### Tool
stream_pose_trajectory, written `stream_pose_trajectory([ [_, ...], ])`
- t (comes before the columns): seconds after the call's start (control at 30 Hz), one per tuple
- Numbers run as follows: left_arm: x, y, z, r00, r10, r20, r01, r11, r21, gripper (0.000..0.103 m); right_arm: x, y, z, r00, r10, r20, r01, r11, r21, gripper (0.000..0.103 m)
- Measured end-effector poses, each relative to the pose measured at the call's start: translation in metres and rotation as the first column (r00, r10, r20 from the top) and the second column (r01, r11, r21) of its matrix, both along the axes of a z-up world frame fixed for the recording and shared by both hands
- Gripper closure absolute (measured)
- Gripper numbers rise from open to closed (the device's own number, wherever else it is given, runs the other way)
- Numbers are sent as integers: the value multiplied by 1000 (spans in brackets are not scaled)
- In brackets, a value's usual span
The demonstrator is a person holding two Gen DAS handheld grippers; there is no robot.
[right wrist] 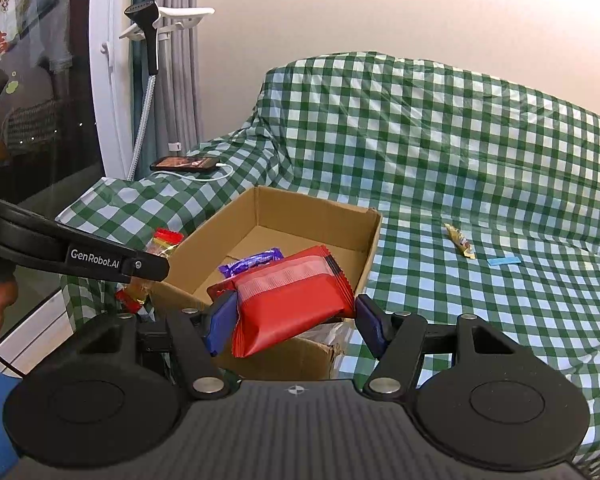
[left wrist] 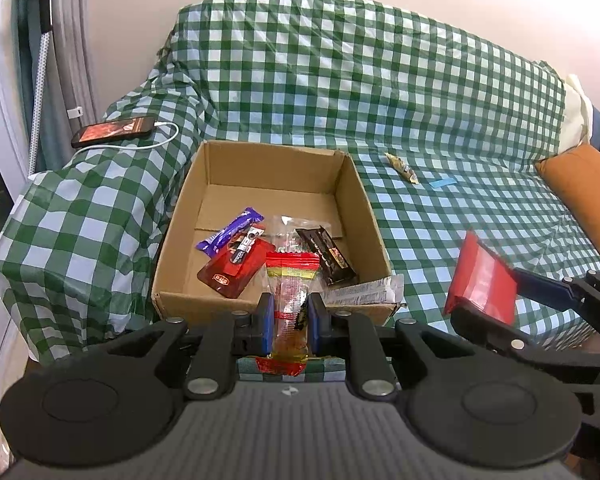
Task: Organize snacks
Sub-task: 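Carry the candy stick and red packet with both tools over the box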
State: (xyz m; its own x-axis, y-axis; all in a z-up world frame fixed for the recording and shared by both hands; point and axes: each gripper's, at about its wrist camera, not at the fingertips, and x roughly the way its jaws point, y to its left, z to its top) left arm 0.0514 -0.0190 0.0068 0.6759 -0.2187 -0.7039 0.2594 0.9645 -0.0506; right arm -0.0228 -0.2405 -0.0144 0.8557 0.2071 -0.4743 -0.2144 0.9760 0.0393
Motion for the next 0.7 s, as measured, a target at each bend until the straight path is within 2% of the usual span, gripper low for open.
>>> stream_pose_trajectory([
  [0.7,52,4,-14,998,30,-53,-30,1000,-1,84,46,8,-15,995,29,-92,-33,999,-35,37],
])
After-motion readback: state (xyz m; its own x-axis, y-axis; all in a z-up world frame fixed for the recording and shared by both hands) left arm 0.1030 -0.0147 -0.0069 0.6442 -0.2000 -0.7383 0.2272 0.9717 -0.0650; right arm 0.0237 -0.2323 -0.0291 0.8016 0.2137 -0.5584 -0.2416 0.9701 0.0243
